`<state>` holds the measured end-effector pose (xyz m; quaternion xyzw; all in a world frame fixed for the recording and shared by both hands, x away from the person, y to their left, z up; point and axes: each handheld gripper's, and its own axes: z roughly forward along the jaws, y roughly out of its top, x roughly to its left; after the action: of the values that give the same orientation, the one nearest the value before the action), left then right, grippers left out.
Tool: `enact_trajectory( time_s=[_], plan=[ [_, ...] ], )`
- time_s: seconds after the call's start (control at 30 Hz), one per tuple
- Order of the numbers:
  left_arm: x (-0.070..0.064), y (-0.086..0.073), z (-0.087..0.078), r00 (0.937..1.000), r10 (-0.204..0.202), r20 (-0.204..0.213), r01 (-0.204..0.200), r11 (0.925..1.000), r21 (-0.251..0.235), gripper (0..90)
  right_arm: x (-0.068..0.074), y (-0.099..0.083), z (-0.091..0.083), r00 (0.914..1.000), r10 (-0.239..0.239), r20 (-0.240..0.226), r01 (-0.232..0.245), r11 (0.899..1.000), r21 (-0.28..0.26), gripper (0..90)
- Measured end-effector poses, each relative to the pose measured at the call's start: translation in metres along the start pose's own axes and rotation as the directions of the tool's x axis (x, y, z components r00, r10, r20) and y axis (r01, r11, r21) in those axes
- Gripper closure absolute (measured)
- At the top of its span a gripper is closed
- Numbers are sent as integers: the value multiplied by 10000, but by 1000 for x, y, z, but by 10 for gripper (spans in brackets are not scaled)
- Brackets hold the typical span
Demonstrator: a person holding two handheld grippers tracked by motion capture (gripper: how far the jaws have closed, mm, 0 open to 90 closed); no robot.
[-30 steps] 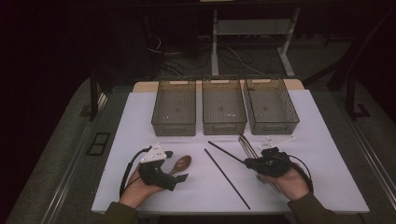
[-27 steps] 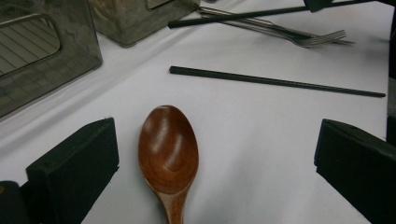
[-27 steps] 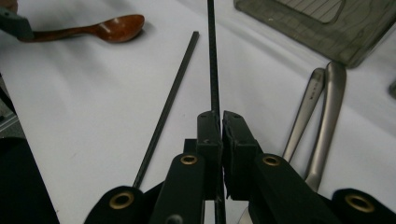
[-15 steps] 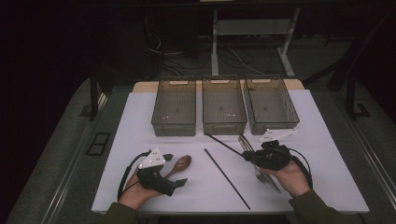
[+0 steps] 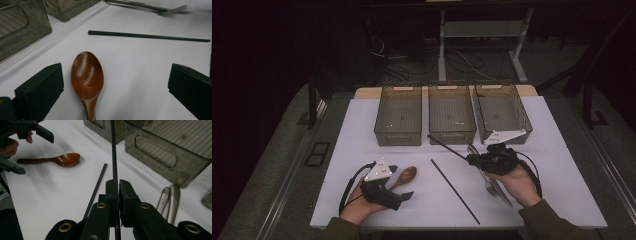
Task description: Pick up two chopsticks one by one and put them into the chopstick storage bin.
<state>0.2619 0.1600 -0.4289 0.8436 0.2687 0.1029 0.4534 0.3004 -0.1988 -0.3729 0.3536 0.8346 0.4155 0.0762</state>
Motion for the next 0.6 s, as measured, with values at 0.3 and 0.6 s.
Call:
enact_trajectory(
  time_s=[0.3,0.6],
  plan=[
    [-1,0,1,9996,-23,-297,20,10000,-97,59,-2,17,7,9999,88,106,-86,9998,-165,863],
    [-3,2,2,9998,78,-195,-78,10000,-30,23,-2,39,18,9995,-3,306,7,9999,-135,863]
  ],
)
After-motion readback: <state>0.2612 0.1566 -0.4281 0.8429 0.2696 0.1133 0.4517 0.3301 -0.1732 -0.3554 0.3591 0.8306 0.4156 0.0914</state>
